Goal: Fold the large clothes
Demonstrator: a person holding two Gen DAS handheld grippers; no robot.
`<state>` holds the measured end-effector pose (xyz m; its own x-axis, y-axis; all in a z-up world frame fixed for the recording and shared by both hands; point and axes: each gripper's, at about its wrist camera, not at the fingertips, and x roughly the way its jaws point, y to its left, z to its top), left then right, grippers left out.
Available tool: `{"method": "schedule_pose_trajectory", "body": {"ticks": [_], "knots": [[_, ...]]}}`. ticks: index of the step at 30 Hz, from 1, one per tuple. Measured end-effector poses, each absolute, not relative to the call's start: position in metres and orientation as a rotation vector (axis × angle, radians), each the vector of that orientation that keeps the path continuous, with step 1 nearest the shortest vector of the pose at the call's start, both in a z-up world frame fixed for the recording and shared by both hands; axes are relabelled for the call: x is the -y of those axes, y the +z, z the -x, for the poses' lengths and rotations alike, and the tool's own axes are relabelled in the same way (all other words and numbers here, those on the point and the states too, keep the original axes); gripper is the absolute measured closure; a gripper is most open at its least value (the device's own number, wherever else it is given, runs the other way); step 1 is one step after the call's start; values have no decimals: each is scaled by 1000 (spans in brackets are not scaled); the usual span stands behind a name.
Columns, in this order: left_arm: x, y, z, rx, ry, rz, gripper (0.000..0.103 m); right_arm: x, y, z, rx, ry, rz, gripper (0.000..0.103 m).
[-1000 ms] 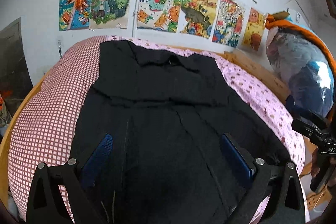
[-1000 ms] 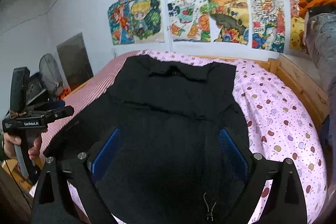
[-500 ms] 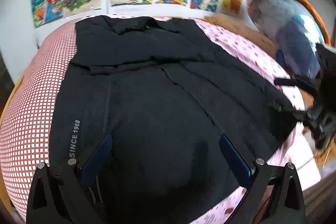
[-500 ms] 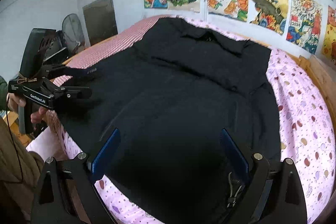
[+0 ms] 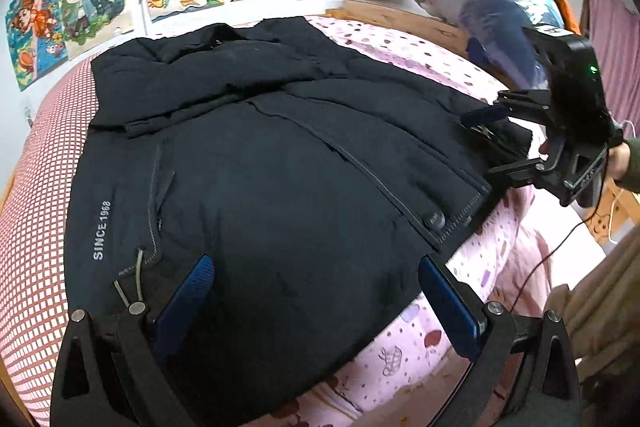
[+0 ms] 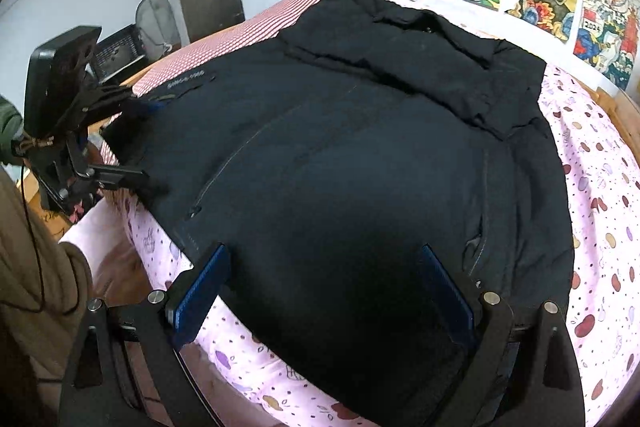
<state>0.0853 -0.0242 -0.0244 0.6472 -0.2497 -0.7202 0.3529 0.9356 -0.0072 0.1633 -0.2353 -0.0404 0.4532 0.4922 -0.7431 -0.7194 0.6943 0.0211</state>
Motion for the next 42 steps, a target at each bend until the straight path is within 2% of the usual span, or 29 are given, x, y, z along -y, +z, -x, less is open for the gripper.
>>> {"method": "schedule_pose_trajectory", "body": {"ticks": [19, 26, 31, 42], "knots": [[60, -60, -54, -750, -301, -543, 0, 212, -70, -136, -825, 804, 608, 10], [70, -70, -49, -727, -235, -649, 0, 208, -83, -124, -739, 711, 772, 10], [75, -71, -45, -700, -195, -681, 0, 212, -80, -126, -694, 623, 766, 10], [83, -76, -28, -594, -110, -781, 0, 208, -89, -91, -460, 502, 919, 10]]}}
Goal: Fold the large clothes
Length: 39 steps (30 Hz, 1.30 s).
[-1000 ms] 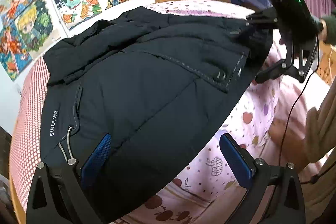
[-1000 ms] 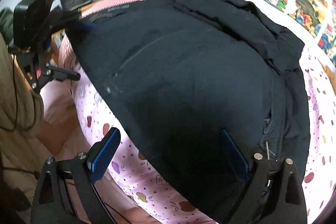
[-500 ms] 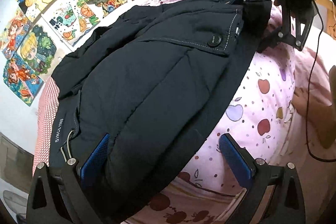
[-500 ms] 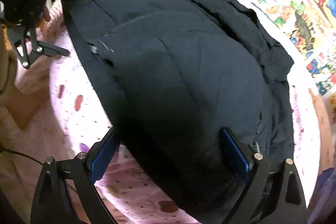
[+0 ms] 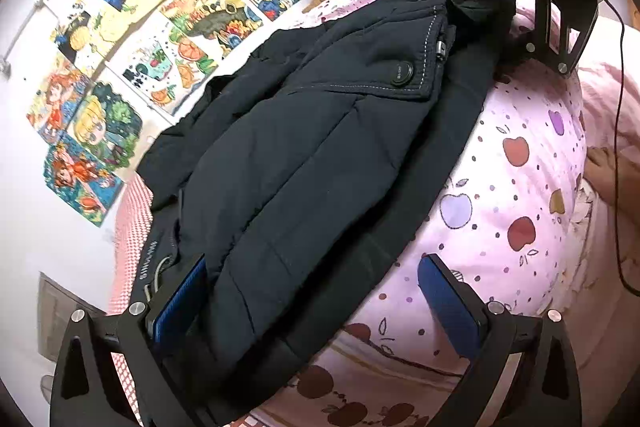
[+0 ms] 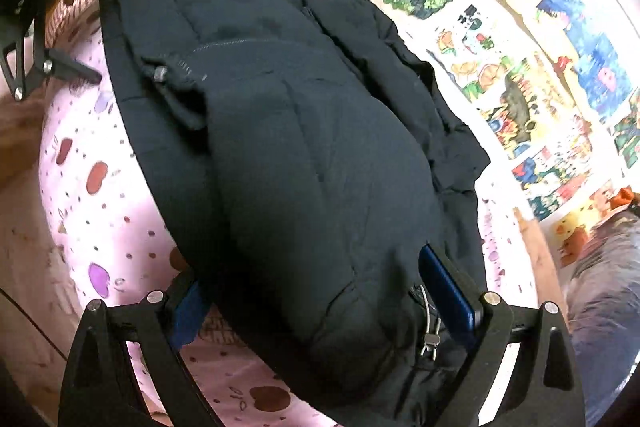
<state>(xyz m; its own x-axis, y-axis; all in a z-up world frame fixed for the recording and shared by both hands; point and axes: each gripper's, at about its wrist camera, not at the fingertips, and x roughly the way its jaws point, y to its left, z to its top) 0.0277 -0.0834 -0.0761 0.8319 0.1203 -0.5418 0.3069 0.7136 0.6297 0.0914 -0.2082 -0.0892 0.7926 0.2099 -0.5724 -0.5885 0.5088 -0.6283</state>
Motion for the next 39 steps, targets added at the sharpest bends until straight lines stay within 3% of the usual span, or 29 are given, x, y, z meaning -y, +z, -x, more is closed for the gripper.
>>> {"method": "schedule_pose_trajectory", "body": {"ticks": [11, 17, 20, 22, 26, 28, 33, 39], "knots": [[80, -70, -19, -468, -6, -837, 1, 221, -70, -84, -319, 368, 851, 10], [72, -66, -27, -477, 37, -804, 6, 227, -58, -93, -313, 355, 772, 10], [67, -69, -32, -518, 28, -786, 13, 226, -62, -93, -304, 342, 779, 10], [67, -68, -31, -511, 25, -790, 25, 225, -64, -93, -295, 334, 788, 12], [68, -65, -31, -492, 28, -810, 50, 222, -65, -91, -302, 359, 792, 32], [67, -63, -35, -497, 25, -809, 61, 218, -65, -89, -318, 391, 806, 50], [67, -46, -39, -455, 26, -803, 71, 212, -58, -92, -367, 458, 782, 74], [63, -11, -43, -367, 49, -734, 75, 211, -35, -99, -335, 442, 713, 86]]}}
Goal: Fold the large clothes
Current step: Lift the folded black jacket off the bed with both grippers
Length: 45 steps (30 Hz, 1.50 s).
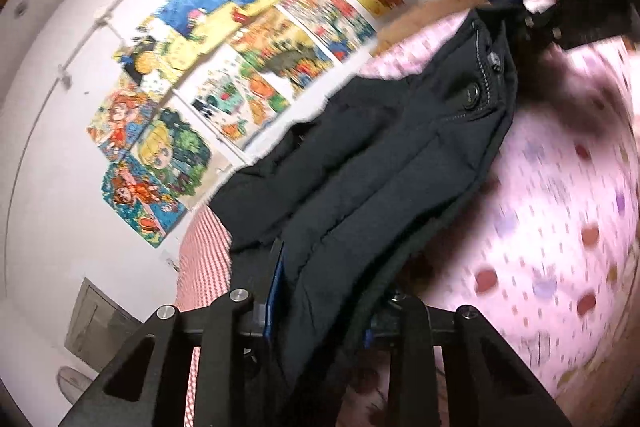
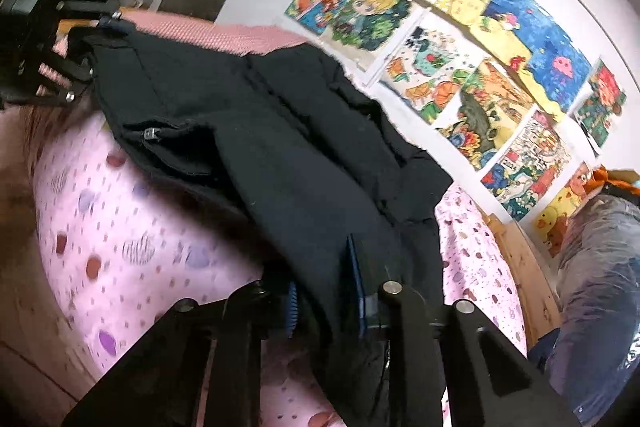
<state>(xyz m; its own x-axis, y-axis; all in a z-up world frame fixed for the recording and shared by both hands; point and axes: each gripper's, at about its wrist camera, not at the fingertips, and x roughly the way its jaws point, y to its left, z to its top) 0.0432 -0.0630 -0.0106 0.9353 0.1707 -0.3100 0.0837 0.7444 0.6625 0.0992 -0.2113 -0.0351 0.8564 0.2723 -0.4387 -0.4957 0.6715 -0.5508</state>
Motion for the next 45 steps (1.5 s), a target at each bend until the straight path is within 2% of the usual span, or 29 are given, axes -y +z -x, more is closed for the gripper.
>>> {"method": "schedule_pose_trajectory", "body": {"ticks": [13, 23, 36, 40, 45], "knots": [[44, 46, -62, -279, 89, -535, 91, 217, 14, -127, -252, 392, 568, 96], [38, 96, -32, -141, 61, -442, 93, 220, 61, -94, -136, 371, 512, 98], [26, 166, -23, -11, 80, -328, 94, 217, 139, -54, 130, 348, 462, 99], [27, 175, -43, -24, 102, -351, 94, 214, 159, -59, 178, 347, 428, 100], [23, 176, -94, -153, 64, -330, 94, 202, 172, -81, 248, 306, 454, 103]]}}
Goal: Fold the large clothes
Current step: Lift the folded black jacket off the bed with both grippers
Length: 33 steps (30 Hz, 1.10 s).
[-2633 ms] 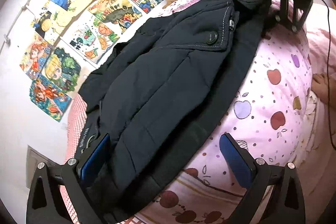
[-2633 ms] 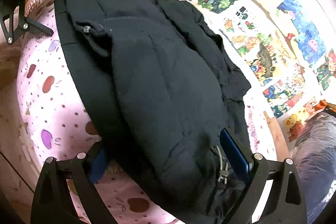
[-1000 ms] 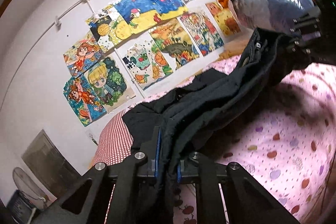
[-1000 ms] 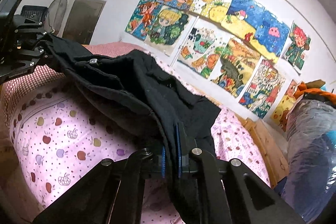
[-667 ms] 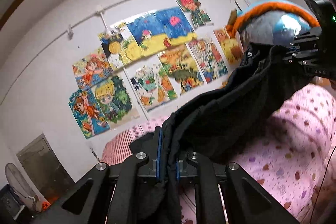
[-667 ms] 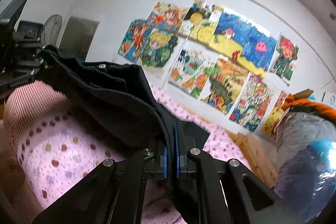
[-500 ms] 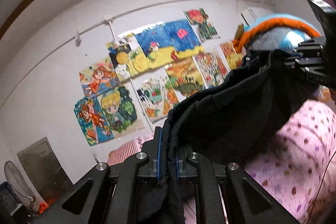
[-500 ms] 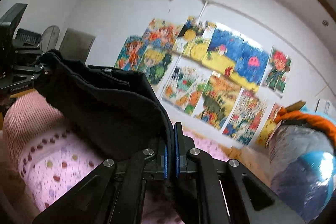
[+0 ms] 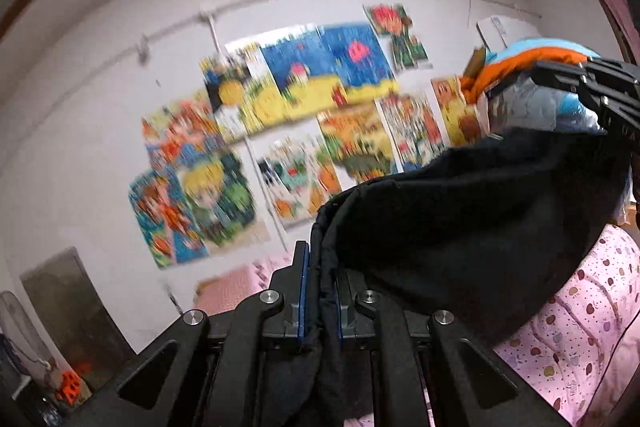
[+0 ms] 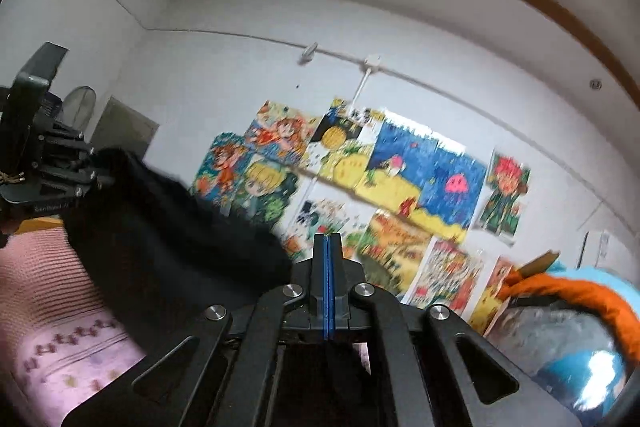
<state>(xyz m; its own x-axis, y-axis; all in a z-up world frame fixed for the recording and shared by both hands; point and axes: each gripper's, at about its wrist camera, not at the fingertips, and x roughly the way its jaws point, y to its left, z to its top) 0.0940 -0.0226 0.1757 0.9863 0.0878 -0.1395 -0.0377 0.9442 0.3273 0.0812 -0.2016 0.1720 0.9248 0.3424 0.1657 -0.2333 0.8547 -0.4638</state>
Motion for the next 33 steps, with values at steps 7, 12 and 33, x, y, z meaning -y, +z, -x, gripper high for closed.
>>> {"method": "schedule_pose_trajectory", "body": {"ticks": [7, 12, 33], "knots": [[28, 172, -139, -186, 113, -383, 94, 192, 168, -132, 132, 339, 423, 103], [13, 173, -182, -282, 154, -331, 94, 200, 168, -154, 77, 399, 370, 102], [-1, 151, -220, -277, 239, -421, 94, 202, 152, -277, -333, 430, 635, 94]]}}
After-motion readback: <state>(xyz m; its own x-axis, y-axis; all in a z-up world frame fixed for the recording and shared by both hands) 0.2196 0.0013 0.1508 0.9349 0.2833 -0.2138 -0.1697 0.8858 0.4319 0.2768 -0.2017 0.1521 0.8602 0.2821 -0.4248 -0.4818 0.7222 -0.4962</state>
